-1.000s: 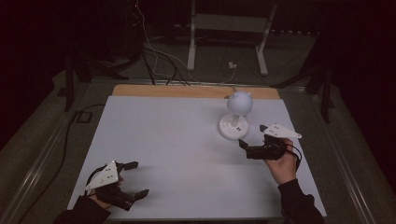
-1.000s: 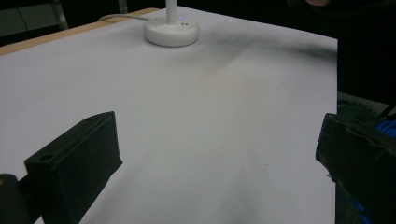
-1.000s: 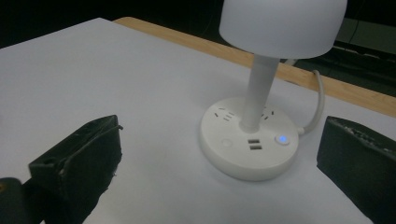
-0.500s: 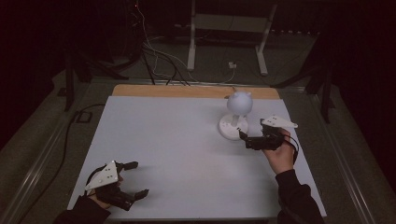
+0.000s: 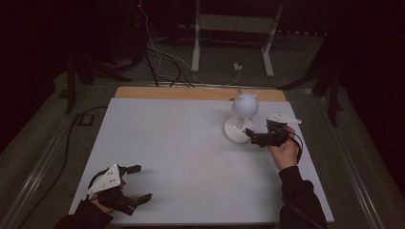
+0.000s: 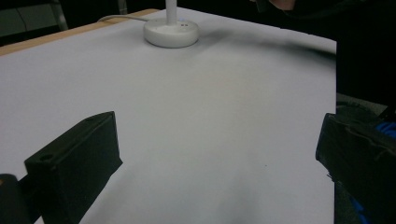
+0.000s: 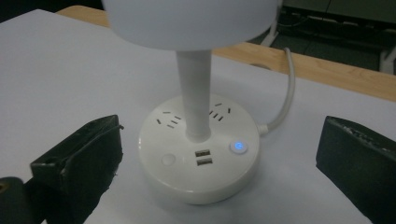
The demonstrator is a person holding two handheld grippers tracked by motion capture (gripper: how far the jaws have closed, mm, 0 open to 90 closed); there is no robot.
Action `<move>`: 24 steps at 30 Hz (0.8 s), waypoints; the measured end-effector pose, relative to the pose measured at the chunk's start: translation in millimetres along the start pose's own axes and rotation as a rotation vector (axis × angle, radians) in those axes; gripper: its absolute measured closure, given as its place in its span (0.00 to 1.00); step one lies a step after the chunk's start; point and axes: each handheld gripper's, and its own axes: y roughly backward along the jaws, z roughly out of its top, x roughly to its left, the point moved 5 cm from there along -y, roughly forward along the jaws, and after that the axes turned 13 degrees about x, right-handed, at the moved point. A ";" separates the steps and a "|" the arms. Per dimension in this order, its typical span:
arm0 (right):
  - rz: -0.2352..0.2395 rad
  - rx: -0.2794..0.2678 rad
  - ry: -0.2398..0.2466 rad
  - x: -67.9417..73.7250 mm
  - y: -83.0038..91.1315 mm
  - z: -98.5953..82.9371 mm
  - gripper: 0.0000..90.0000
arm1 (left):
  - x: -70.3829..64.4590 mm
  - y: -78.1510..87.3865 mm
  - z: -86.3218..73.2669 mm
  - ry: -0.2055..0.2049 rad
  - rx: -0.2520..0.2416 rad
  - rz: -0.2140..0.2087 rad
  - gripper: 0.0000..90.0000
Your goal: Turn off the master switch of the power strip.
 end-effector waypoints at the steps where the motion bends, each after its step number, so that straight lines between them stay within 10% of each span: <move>1: -0.005 0.008 -0.004 -1.7 -3.7 0.2 0.00 | 0.0 0.0 -0.1 -0.001 0.001 0.000 0.00; 24: -0.070 0.067 -0.061 -19.0 -28.2 3.5 0.18 | 0.1 0.0 -0.1 0.005 0.001 -0.004 0.00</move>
